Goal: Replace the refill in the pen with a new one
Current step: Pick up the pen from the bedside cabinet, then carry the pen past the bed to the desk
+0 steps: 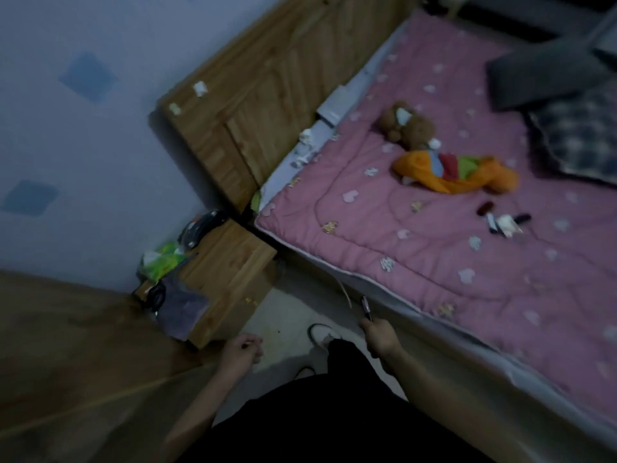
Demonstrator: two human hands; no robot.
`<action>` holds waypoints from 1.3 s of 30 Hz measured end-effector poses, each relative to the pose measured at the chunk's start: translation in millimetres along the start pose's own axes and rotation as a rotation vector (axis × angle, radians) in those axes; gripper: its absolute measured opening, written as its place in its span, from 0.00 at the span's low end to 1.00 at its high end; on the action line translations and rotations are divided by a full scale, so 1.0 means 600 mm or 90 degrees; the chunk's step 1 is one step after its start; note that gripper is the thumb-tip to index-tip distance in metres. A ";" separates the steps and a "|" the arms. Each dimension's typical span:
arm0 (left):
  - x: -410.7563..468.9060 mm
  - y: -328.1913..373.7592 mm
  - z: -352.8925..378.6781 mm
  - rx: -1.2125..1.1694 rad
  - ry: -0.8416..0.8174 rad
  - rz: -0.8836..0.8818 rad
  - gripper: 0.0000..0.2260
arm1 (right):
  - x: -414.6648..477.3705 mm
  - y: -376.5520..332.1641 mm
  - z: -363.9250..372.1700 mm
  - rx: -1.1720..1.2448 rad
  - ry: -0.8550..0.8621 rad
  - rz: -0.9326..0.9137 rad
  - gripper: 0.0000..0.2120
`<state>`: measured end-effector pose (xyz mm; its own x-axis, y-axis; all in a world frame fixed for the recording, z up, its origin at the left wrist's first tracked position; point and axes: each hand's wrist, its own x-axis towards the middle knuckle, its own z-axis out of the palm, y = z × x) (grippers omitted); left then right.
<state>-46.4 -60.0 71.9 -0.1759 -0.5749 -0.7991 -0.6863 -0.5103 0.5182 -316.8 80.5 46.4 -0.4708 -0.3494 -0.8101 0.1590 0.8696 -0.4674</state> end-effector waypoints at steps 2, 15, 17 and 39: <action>0.007 -0.008 -0.007 0.055 -0.049 0.021 0.07 | -0.034 0.057 0.006 0.086 0.049 0.036 0.14; -0.024 -0.028 0.087 0.407 -0.257 0.176 0.10 | -0.240 0.383 0.046 0.487 0.257 0.249 0.12; -0.023 -0.021 0.119 0.456 -0.295 0.188 0.09 | -0.272 0.426 0.060 0.541 0.294 0.274 0.12; -0.316 -0.153 0.625 0.784 -0.544 0.428 0.06 | -0.566 0.892 0.170 0.937 0.490 0.410 0.15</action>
<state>-214.7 335.4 61.7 -0.6842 0.2427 -0.6877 -0.3711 0.6959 0.6148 16.6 628.8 35.2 -0.2192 0.4888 -0.8444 0.8306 -0.3606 -0.4243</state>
